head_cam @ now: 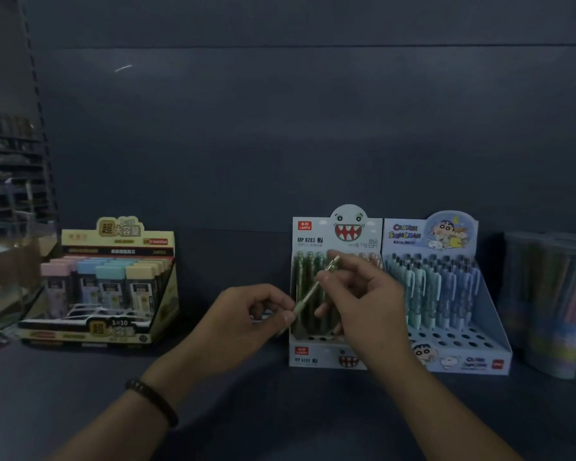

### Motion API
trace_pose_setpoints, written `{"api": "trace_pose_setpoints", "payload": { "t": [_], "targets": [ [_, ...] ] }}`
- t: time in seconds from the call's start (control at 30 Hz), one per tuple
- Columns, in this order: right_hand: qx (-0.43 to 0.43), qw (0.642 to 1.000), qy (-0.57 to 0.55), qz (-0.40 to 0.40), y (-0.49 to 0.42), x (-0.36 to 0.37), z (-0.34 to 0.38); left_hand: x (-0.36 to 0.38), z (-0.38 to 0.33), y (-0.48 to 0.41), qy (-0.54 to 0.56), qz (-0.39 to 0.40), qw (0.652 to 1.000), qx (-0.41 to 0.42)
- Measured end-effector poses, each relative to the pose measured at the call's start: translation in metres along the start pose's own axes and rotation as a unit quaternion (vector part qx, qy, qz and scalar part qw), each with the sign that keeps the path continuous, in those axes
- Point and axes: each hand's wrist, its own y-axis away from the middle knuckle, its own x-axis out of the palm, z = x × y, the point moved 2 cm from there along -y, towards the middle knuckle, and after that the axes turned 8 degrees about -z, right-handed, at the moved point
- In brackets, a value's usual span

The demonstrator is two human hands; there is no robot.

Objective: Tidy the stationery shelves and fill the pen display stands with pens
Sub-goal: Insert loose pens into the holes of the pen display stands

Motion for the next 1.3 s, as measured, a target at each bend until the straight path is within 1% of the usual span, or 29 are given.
{"api": "trace_pose_setpoints", "payload": {
  "t": [0.1, 0.17, 0.23, 0.33, 0.47, 0.6, 0.8, 0.9, 1.0, 1.07, 1.13, 1.2, 1.27, 1.3],
  "targets": [
    [-0.041, 0.997, 0.040, -0.044, -0.007, -0.010, -0.005, -0.005, 0.000, 0.000, -0.051, -0.014, 0.998, 0.038],
    [-0.076, 0.993, 0.062, -0.066, -0.012, -0.015, -0.008, -0.008, 0.001, 0.000, -0.090, 0.001, 0.993, 0.072],
    [-0.102, 0.989, 0.083, -0.071, -0.013, -0.017, -0.008, -0.008, 0.002, 0.001, -0.106, 0.021, 0.989, 0.100],
    [-0.132, 0.979, 0.140, -0.060, -0.012, -0.015, -0.010, -0.004, 0.006, 0.001, -0.117, 0.050, 0.985, 0.119],
    [-0.152, 0.974, 0.165, -0.034, -0.009, -0.010, -0.013, 0.000, 0.011, 0.003, -0.151, 0.083, 0.978, 0.115],
    [-0.162, 0.965, 0.209, -0.003, -0.007, -0.006, -0.012, 0.000, 0.011, 0.001, -0.158, 0.085, 0.977, 0.117],
    [-0.205, 0.937, 0.282, 0.020, -0.006, -0.005, -0.007, -0.002, 0.010, 0.001, -0.158, 0.086, 0.976, 0.121],
    [-0.201, 0.931, 0.301, 0.043, -0.005, -0.006, -0.008, 0.000, 0.011, 0.002, -0.150, 0.087, 0.978, 0.120],
    [-0.167, 0.925, 0.334, 0.073, -0.003, -0.008, -0.012, 0.000, 0.012, 0.002, -0.161, 0.088, 0.976, 0.114],
    [-0.159, 0.927, 0.332, 0.076, -0.002, -0.010, -0.013, -0.001, 0.010, 0.003, -0.160, 0.093, 0.976, 0.113],
    [-0.160, 0.929, 0.327, 0.073, -0.001, -0.010, -0.012, -0.003, 0.008, 0.002, -0.153, 0.067, 0.980, 0.111],
    [-0.159, 0.933, 0.317, 0.065, 0.000, -0.010, -0.012, -0.010, 0.014, -0.002, -0.149, -0.008, 0.985, 0.087],
    [-0.149, 0.940, 0.303, 0.055, 0.001, -0.010, -0.012, -0.020, 0.027, -0.006, -0.189, -0.074, 0.977, 0.062],
    [-0.144, 0.943, 0.295, 0.050, 0.002, -0.010, -0.012, -0.025, 0.037, -0.007, -0.218, -0.088, 0.970, 0.058]
  ]
}}
